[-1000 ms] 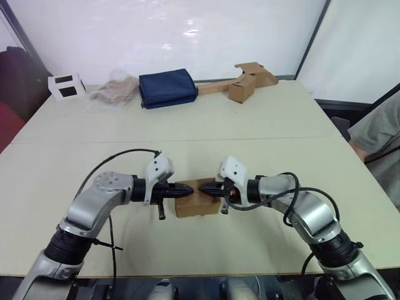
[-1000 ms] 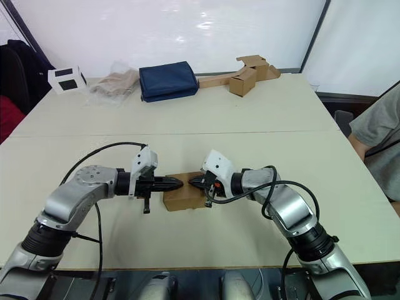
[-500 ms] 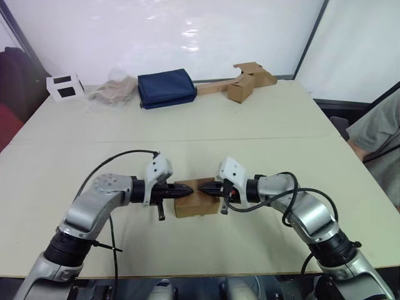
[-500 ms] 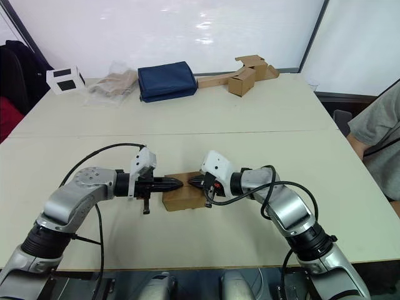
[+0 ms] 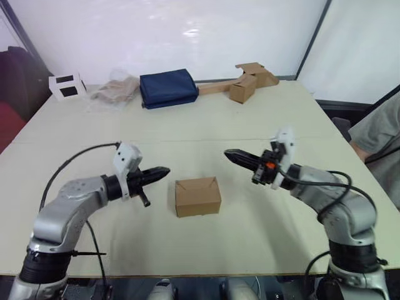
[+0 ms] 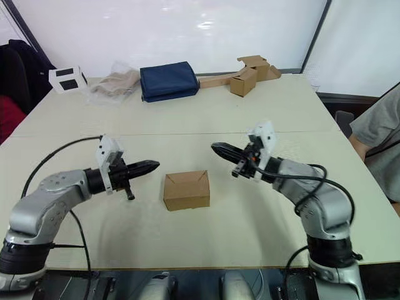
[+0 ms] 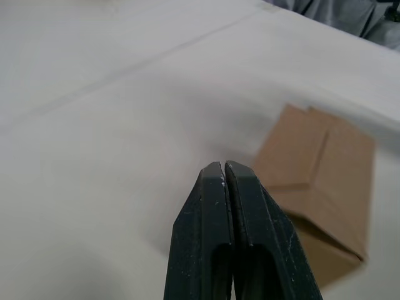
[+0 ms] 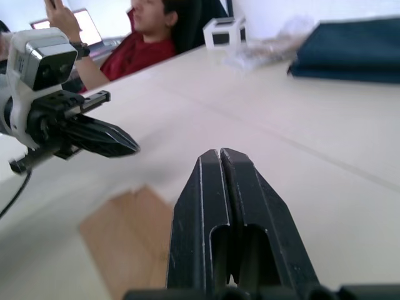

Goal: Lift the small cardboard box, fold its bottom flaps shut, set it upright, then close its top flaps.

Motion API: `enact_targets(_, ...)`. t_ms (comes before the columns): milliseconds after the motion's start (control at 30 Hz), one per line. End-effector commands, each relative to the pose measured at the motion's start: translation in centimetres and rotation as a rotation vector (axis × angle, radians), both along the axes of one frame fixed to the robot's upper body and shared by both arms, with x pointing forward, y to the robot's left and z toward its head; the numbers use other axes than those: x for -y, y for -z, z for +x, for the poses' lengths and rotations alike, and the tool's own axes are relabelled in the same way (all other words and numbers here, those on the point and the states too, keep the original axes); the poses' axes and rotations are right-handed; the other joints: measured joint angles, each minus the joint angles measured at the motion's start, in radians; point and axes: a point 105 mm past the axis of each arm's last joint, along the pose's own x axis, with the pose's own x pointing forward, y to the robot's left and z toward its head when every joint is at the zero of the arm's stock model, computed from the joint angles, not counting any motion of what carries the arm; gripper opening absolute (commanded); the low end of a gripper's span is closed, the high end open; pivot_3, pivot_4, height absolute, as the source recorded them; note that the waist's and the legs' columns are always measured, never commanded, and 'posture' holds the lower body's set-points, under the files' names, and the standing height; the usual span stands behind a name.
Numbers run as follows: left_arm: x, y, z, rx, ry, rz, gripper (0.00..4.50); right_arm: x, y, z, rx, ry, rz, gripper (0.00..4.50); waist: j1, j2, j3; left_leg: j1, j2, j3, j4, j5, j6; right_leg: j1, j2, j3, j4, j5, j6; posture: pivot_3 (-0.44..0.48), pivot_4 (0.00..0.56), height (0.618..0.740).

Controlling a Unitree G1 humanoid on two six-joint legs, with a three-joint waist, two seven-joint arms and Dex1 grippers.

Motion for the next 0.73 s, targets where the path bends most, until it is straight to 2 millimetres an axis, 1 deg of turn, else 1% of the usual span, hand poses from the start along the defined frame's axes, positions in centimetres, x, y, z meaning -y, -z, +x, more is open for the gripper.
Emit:
enact_targets(33, -3.0, 1.4, -1.7, -0.046, -0.017, 0.135, 0.05, 1.9, 2.7, -2.6, -0.126, -0.019, -0.08, 0.0, -0.005, 0.001, 0.0, 0.0, 0.0, 0.0, -0.001, 0.0, 0.0, 0.0, 0.0, 0.0, -0.001, 0.0, 0.0, 0.0, 0.15, 0.74)
enact_targets(100, -3.1, 2.1, -2.8, -0.102, 0.006, 0.124, 0.05, 2.6, 4.6, -3.8, -0.19, -0.05, -0.178, 0.0, -0.006, 0.003, 0.001, 0.001, 0.0, 0.002, -0.001, 0.0, 0.0, 0.0, 0.0, 0.002, -0.002, 0.0, 0.0, 0.0, 0.15, 0.74)
enact_targets(167, -3.1, 2.8, -4.1, -0.154, 0.044, 0.114, 0.05, 3.2, 5.7, -4.5, -0.225, -0.072, -0.25, 0.0, -0.005, 0.002, 0.001, 0.003, 0.0, 0.003, 0.0, 0.0, 0.0, 0.002, 0.0, 0.002, -0.001, 0.0, 0.0, 0.0, 0.15, 0.74)
enact_targets(267, -3.8, 4.4, -5.3, -0.205, 0.043, 0.132, 0.05, 3.7, 5.9, -4.3, -0.229, -0.072, -0.27, 0.0, -0.006, 0.002, 0.001, 0.005, 0.001, 0.003, -0.001, 0.0, 0.001, 0.004, 0.0, 0.002, -0.002, 0.0, 0.0, 0.0, 0.15, 0.74)
enact_targets(333, -4.2, 5.1, -5.8, -0.247, 0.026, 0.097, 0.05, 3.9, 5.9, -3.9, -0.224, -0.069, -0.286, 0.0, -0.003, 0.002, 0.001, 0.006, 0.001, 0.003, -0.002, -0.001, 0.001, 0.004, 0.001, 0.002, -0.002, 0.0, 0.0, 0.0, 0.15, 0.74)
enact_targets(400, -4.5, 5.4, -5.8, -0.261, 0.007, 0.073, 0.05, 4.1, 6.0, -3.6, -0.222, -0.068, -0.294, 0.0, -0.004, 0.002, 0.001, 0.006, 0.001, 0.004, -0.002, -0.001, 0.001, 0.005, 0.0, 0.003, -0.003, 0.0, 0.0, 0.0, 0.15, 0.74)
enact_targets(533, -4.9, 6.0, -5.5, -0.271, -0.003, 0.083, 0.05, 4.2, 6.2, -3.1, -0.21, -0.053, -0.311, 0.0, -0.001, 0.002, 0.001, 0.006, 0.001, 0.004, -0.001, -0.001, 0.001, 0.005, 0.0, 0.002, -0.003, 0.0, 0.0, 0.0, 0.15, 0.74)
enact_targets(733, -4.5, 5.5, -5.4, -0.285, 0.021, 0.012, 0.05, 3.8, 6.4, -3.0, -0.2, -0.032, -0.302, 0.0, -0.002, 0.002, 0.001, 0.005, 0.001, 0.004, -0.001, -0.001, 0.001, 0.004, 0.0, 0.002, -0.003, 0.0, 0.0, 0.0, 0.15, 0.74)
